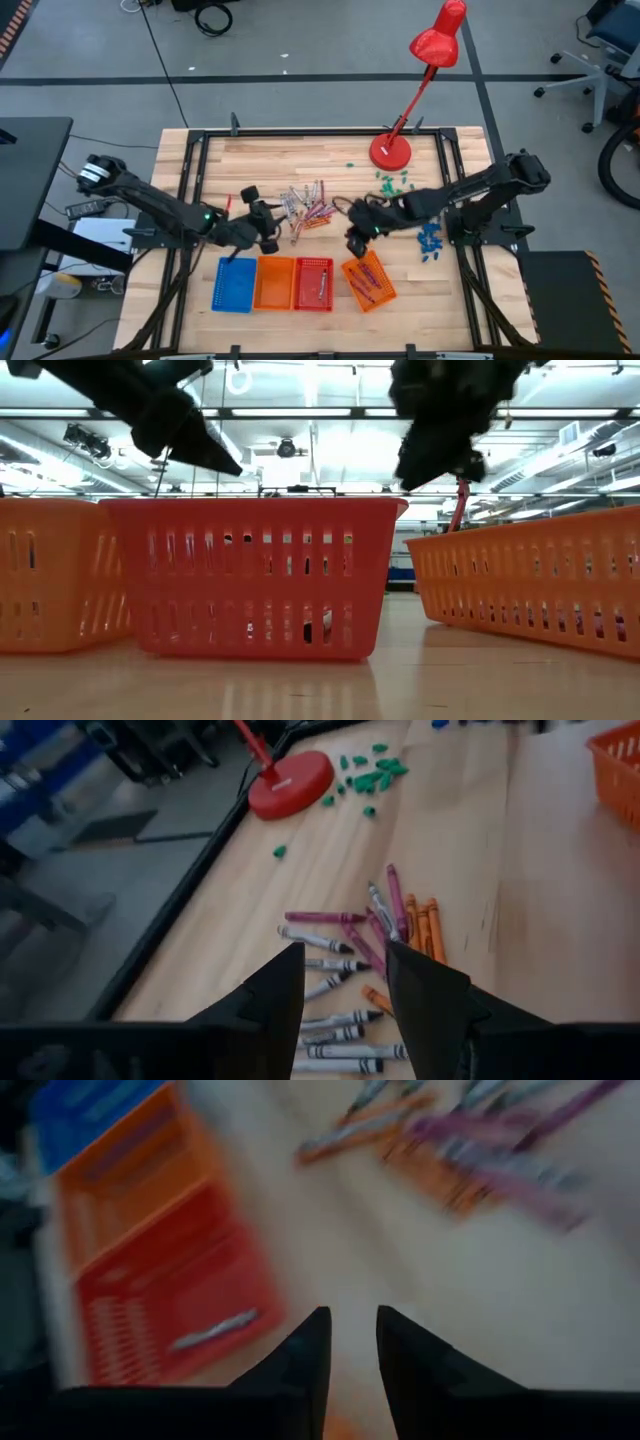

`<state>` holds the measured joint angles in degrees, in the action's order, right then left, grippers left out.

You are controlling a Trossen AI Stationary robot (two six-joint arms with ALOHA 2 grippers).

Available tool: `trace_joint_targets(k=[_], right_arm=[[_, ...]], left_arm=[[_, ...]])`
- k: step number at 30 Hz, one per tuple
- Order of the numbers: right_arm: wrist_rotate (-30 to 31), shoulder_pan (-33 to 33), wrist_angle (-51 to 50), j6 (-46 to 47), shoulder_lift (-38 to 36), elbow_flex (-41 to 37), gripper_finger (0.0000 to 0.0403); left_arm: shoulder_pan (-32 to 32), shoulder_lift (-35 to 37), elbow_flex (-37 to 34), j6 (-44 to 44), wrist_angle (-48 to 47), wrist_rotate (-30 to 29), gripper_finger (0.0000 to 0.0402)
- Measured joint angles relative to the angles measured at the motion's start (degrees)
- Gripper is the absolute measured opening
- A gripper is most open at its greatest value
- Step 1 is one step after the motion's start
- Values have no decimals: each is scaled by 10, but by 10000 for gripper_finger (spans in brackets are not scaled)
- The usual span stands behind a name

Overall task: Sort crayons
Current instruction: Put the red crayon into the right orange bin

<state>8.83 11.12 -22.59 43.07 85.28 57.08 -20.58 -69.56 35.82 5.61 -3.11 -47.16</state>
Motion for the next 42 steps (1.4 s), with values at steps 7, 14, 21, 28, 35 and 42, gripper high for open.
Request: trace_joint_targets(k=[7,14,21,28,35,42], right_arm=[[-1,-100,66,-166,59,0,95],[-44,-181,88,-267,146,48,110],[-70,-186,16,-334,226,119,122],[-37,-164,-17,-399,250,134,120],[-26,-160,-22,-418,254,133,119],[-27,-159,-24,-416,254,110,119]], left_arm=[[7,19,-39,-17,-1,-6,155],[14,19,-46,-21,-4,-27,155],[11,19,-46,-11,-2,-25,155],[15,18,-46,-22,0,-25,155],[39,18,-45,-27,-1,-25,155],[44,18,-46,-35,-1,-25,155]])
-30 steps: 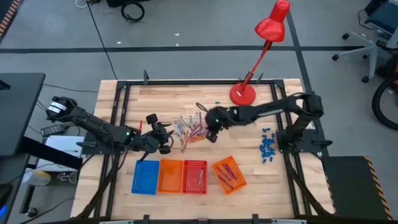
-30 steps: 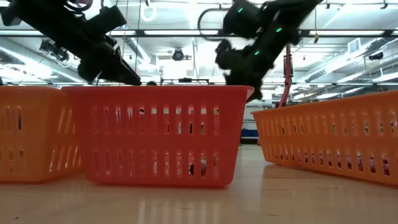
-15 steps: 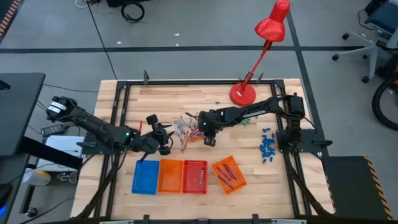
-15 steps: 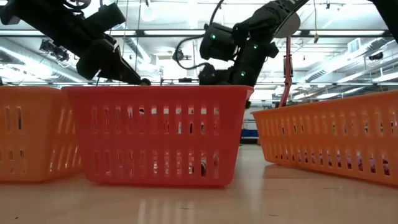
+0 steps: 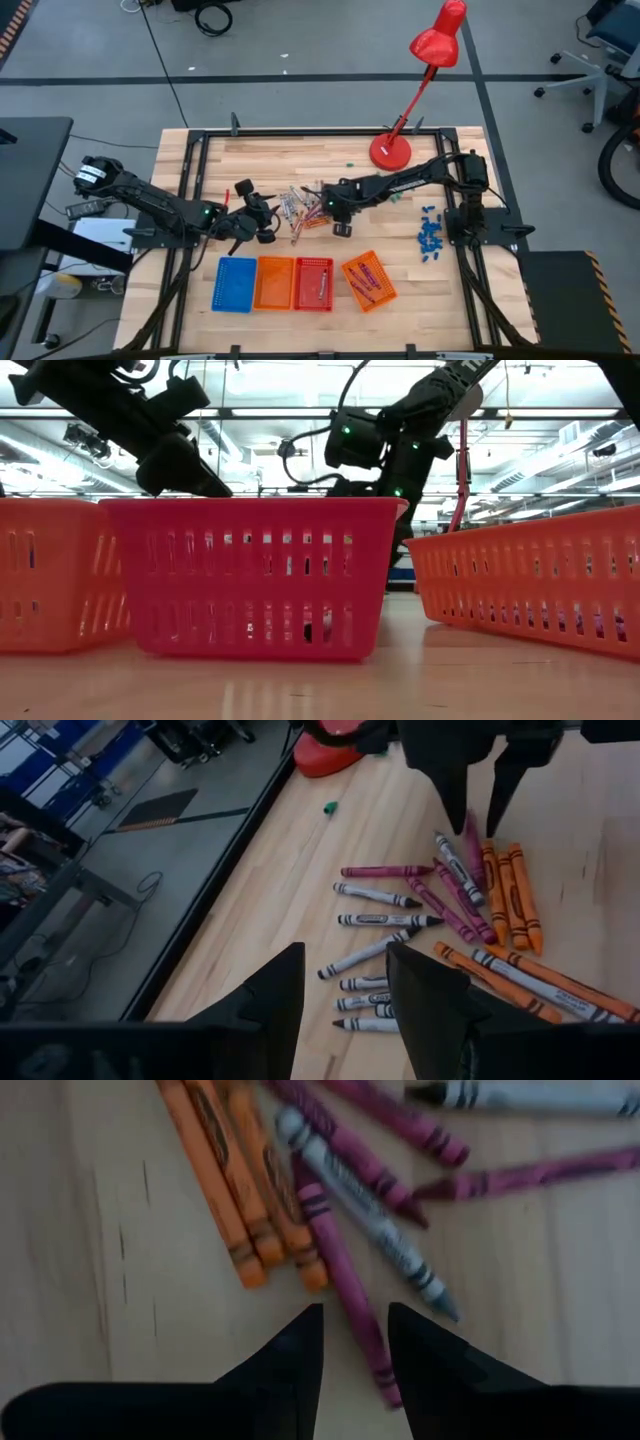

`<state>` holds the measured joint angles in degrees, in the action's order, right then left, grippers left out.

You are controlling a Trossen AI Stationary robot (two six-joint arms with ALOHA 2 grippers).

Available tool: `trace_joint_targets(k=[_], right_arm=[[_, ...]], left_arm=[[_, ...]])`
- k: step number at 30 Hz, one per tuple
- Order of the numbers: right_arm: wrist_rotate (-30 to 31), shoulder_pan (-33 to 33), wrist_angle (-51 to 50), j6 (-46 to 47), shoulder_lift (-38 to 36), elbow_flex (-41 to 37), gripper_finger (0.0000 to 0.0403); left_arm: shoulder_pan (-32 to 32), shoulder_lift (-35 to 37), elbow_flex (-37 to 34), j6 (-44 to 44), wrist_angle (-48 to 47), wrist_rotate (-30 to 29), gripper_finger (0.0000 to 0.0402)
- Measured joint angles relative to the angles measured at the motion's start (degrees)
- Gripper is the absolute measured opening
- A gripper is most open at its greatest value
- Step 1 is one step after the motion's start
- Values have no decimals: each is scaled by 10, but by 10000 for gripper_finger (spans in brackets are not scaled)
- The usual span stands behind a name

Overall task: Sort crayons
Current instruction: Put the red crayon into the right orange bin

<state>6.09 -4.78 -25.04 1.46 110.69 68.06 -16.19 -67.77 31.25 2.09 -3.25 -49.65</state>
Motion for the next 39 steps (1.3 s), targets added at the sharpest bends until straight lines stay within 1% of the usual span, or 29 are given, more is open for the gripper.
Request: trace_joint_targets(k=[6,9,12,18,20,23,28,34,39], right_arm=[[-3,0,10,10,-3,-17,116],[-23,-1,10,21,-3,-19,106],[-32,1,4,33,-3,-20,83],[-42,2,-9,79,-3,-20,25],[-44,2,-11,92,-3,-20,14],[-47,2,-12,108,-6,-20,15],[-62,2,-24,137,-23,-24,33],[-74,11,-24,168,-68,-24,33],[-87,35,-23,201,-109,-23,33]], left_arm=[[3,0,0,-3,1,0,155],[3,0,0,-3,1,0,155],[3,0,0,-3,1,0,155],[3,0,0,-15,0,0,155],[3,0,0,-15,0,0,155],[3,0,0,-15,-1,0,155],[3,0,0,-15,-12,0,155],[3,0,0,-18,-12,0,155],[3,0,0,-18,-12,0,155]])
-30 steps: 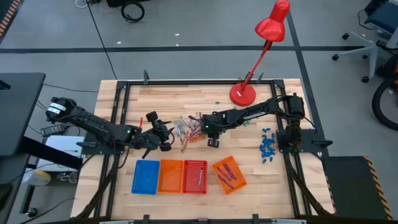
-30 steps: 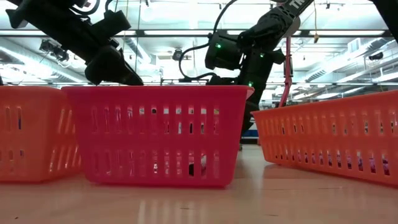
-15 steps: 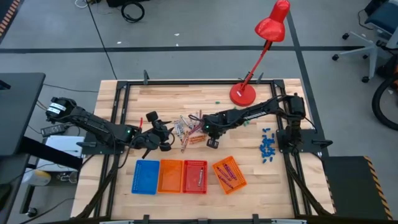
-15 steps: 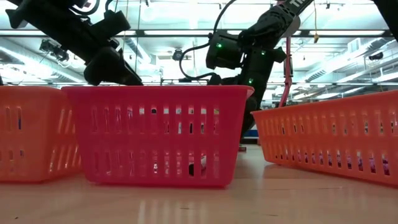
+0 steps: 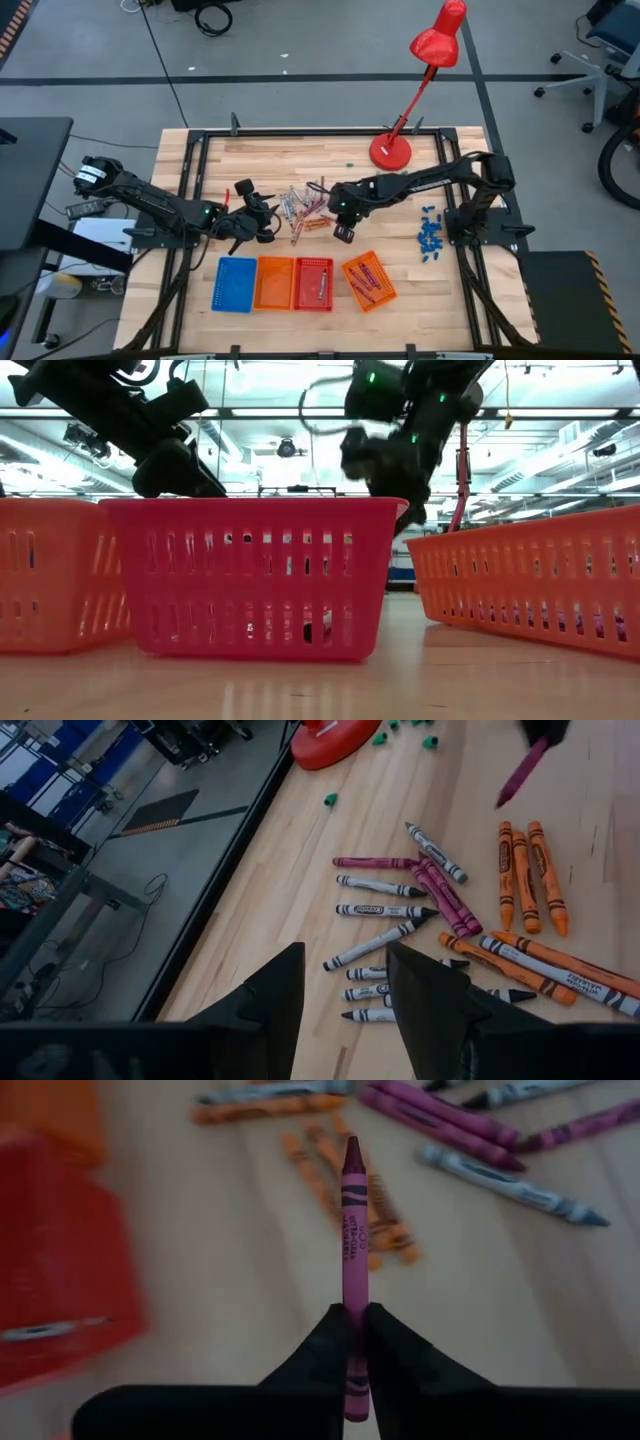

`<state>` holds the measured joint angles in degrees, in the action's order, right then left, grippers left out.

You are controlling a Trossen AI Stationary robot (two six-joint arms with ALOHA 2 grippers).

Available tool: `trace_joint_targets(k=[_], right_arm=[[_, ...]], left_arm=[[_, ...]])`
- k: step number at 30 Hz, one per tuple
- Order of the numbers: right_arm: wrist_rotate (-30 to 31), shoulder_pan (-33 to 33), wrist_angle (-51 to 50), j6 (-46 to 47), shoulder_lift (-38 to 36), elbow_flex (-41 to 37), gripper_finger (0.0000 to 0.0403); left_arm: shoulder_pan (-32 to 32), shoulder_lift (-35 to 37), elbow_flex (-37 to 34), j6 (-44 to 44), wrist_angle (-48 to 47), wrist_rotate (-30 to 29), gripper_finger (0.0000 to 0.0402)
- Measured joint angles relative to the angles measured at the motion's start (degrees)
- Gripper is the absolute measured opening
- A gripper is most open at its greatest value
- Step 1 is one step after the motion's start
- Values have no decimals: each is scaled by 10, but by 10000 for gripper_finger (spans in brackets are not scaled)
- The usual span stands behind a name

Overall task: Sort crayons
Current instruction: Put the red crayon into the right orange bin, then put the black crayon into the red bin

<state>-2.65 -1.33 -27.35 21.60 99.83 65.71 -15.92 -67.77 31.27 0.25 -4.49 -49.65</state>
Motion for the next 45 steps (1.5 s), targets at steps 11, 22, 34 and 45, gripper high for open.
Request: trace_joint_targets(k=[11,22,34,45], right_arm=[[-58,94,-63,160,-84,1,34],[25,249,-96,370,-90,1,34],[62,318,-103,586,-90,-69,35],[25,309,-15,600,-90,-115,104]], left_arm=[[0,0,0,0,0,0,155],[0,0,0,4,5,0,155],[0,0,0,26,9,0,155],[0,0,0,16,13,0,155]])
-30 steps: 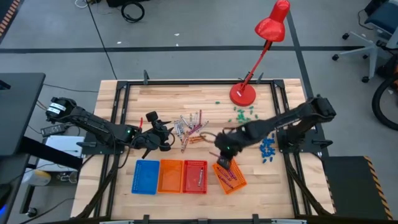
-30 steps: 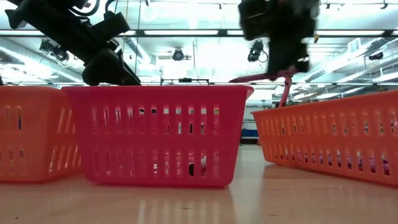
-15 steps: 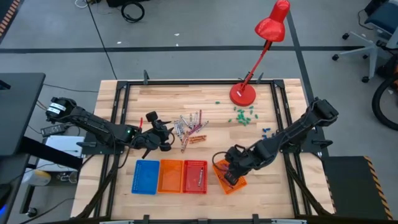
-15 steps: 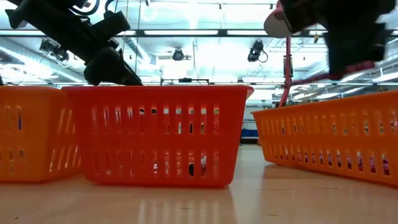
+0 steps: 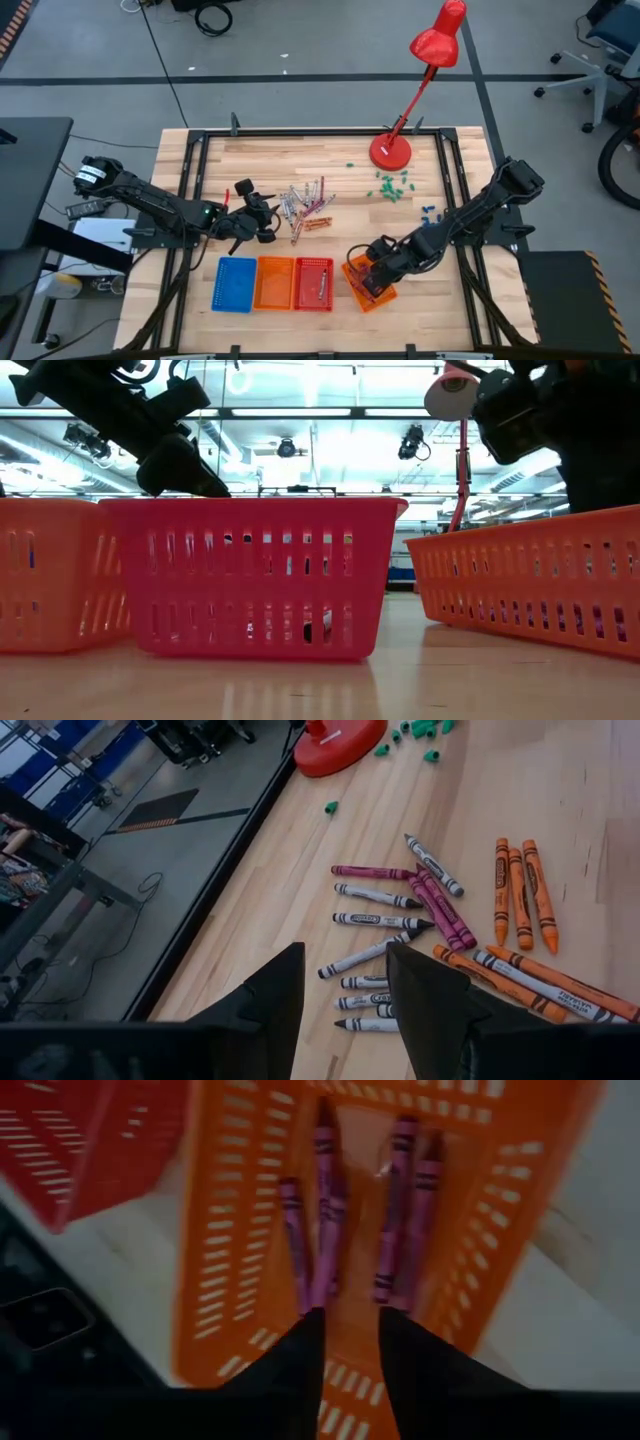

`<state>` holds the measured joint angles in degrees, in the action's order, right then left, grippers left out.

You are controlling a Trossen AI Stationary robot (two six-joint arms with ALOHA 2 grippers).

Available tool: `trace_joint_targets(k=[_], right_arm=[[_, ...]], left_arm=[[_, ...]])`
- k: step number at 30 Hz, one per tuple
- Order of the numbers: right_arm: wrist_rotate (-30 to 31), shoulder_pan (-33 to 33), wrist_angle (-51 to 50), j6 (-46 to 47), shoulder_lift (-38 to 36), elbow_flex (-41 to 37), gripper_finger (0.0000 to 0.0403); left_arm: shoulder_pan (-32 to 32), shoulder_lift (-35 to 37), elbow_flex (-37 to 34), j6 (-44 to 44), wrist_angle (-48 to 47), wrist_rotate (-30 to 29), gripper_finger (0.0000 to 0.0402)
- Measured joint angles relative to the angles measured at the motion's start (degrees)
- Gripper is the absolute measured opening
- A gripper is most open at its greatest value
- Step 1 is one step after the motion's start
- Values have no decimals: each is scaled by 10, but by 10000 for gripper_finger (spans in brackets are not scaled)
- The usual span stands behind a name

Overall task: Sort crayons
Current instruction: Put the black crayon into the red bin

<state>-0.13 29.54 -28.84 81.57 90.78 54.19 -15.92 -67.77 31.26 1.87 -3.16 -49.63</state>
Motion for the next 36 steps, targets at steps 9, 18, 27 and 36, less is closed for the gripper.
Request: trace_joint_targets(k=[9,18,27,36], right_arm=[[-22,-60,-59,-105,-15,68,129],[139,-122,-163,-317,-11,103,128],[210,-221,-47,-526,-32,21,115],[191,-273,153,-638,-53,-73,111]], left_arm=[[0,0,0,2,15,17,155],[18,-5,0,-30,68,119,155],[83,-51,76,33,-4,245,155],[115,-197,178,47,-22,375,155]])
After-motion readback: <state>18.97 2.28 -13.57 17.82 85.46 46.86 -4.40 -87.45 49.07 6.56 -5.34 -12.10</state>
